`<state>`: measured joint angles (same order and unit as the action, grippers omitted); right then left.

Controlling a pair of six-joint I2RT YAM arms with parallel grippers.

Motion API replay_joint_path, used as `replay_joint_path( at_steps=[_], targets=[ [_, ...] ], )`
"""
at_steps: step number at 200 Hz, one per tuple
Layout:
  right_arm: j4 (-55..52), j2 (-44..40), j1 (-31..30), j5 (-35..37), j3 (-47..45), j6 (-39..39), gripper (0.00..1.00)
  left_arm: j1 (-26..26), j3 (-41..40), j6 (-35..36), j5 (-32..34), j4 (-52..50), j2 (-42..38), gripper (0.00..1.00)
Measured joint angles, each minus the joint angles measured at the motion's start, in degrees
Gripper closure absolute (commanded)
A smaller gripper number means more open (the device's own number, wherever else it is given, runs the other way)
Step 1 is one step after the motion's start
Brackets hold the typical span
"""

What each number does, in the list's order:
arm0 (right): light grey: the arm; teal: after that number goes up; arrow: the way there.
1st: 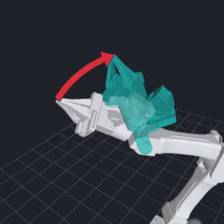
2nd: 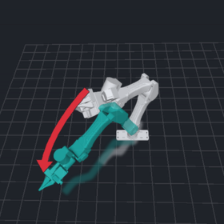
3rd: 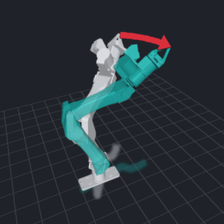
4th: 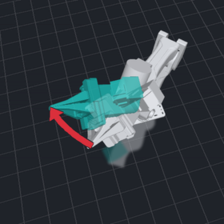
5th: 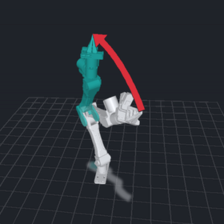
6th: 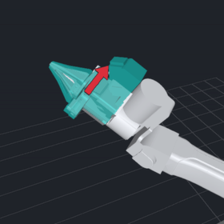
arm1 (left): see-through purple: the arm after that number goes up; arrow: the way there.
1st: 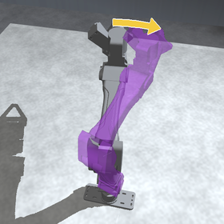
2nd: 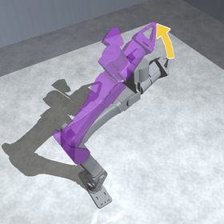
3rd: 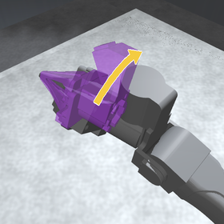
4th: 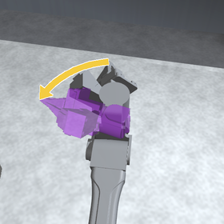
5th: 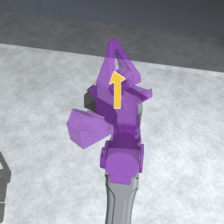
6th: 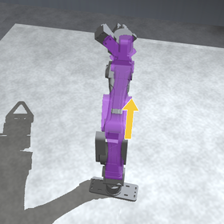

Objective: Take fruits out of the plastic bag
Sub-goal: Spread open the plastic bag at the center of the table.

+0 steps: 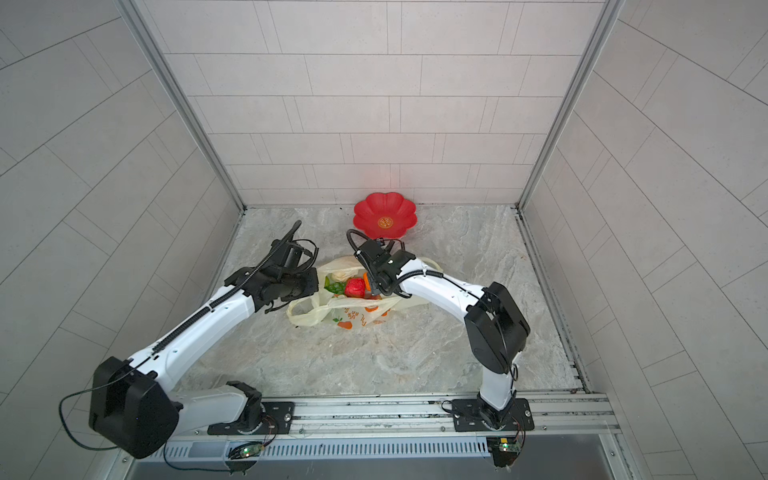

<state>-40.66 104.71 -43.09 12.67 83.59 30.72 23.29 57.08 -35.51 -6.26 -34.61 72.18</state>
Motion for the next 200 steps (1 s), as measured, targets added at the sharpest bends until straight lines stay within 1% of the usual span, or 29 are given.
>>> replay_joint_path(
  at_steps=[4, 14, 21, 38, 60, 86, 103, 124, 142, 156, 200],
  targets=[
    [0.0, 0.6, 0.0, -0.2, 0.3, -0.2, 0.52, 0.0, 0.0, 0.0, 0.0, 0.0, 0.0, 0.97],
    [0.0, 1.7, 0.2, -0.9, 0.8, -0.4, 0.72, 0.0, -0.1, 0.0, 0.1, 0.1, 0.0, 0.97],
    [0.1, 1.9, 0.3, -1.4, 0.9, -0.6, 0.83, 0.0, -0.2, 0.0, 0.4, 0.0, 0.0, 0.97],
    [0.4, 1.3, 0.8, -3.0, 0.7, -0.9, 1.0, 0.0, -0.3, -0.1, 1.9, -0.2, 0.0, 0.97],
    [2.1, -3.1, 1.8, -5.5, -2.3, -2.4, 1.0, -0.1, -0.3, -0.8, 4.2, -0.8, 0.0, 0.97],
    [5.0, -13.7, 3.2, -10.4, -8.2, -4.0, 1.0, -1.7, -0.2, -1.8, 5.5, -1.3, 0.4, 0.98],
    [8.6, -20.9, 4.9, -15.6, -12.6, -4.2, 1.0, -4.6, 0.2, -2.7, 5.3, -1.3, 1.6, 0.98],
    [13.4, -26.9, 8.6, -22.9, -18.8, -3.6, 1.0, -9.0, 0.2, -4.0, 4.3, -0.8, 2.5, 0.98],
    [16.6, -29.2, 11.8, -27.6, -23.5, -3.0, 1.0, -11.7, 0.2, -4.6, 3.5, -0.5, 3.1, 0.98],
    [18.4, -29.7, 13.6, -30.4, -26.1, -2.4, 1.0, -12.9, 0.2, -4.8, 2.8, -0.3, 3.9, 0.98],
    [25.7, -29.2, 19.0, -37.2, -34.6, 1.1, 1.0, -13.3, -1.5, -5.0, 0.9, 1.6, 6.8, 0.98]
  ],
)
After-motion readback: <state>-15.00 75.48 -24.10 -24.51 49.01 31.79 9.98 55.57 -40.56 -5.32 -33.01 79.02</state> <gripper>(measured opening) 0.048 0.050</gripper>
